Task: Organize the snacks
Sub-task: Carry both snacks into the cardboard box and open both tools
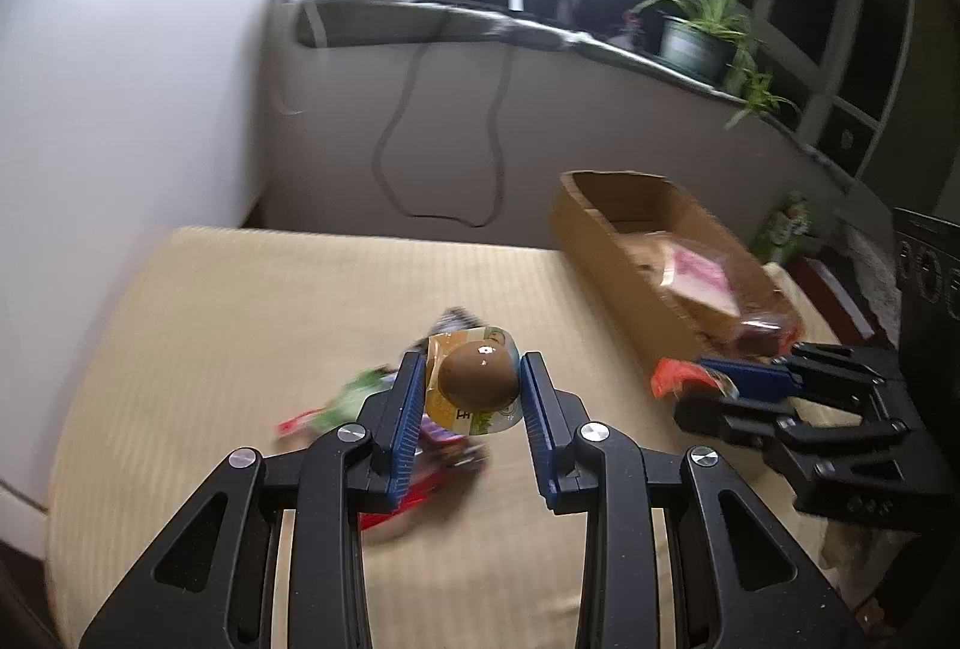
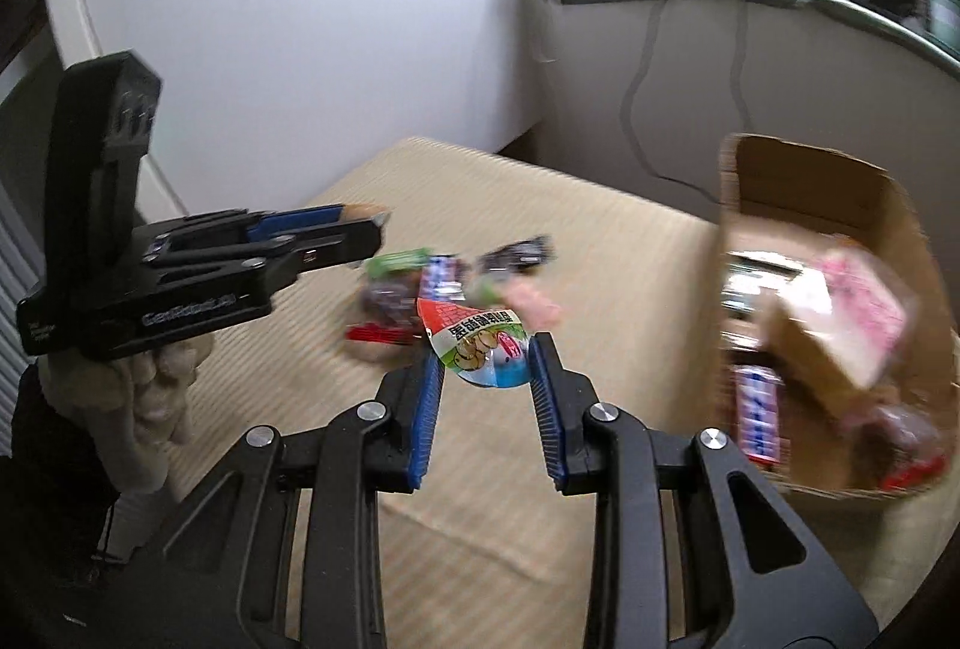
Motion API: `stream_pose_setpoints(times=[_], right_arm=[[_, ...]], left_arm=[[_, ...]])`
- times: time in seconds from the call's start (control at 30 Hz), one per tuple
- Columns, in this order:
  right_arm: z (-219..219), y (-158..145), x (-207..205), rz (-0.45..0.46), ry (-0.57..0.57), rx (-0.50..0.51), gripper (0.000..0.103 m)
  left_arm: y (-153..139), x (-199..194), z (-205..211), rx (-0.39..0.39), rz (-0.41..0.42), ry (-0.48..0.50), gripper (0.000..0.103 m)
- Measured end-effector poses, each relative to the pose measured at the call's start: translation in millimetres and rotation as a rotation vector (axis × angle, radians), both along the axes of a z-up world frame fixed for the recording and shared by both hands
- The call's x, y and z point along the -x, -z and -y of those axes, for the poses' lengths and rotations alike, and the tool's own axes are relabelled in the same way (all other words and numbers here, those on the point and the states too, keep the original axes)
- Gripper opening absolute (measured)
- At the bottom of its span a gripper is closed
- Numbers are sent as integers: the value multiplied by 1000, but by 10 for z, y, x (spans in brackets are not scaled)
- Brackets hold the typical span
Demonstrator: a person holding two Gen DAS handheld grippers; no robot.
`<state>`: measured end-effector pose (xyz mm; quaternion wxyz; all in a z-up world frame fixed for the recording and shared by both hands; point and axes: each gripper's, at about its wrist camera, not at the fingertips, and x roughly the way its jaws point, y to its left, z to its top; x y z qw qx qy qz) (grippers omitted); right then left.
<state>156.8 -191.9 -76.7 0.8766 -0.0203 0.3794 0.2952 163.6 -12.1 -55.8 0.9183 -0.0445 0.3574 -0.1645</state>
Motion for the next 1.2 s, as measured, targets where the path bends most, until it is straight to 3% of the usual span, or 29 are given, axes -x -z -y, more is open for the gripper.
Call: stream_pose_setpoints(times=[0.6,1.2], right_arm=[[1222,-21,-272,17,266,41,30],[1604,179,-521,-24,351,68,30]], left_arm=[[-84,-149,1332,-1,3,245,30],[58,-242,1799,-36,-33,311,30]])
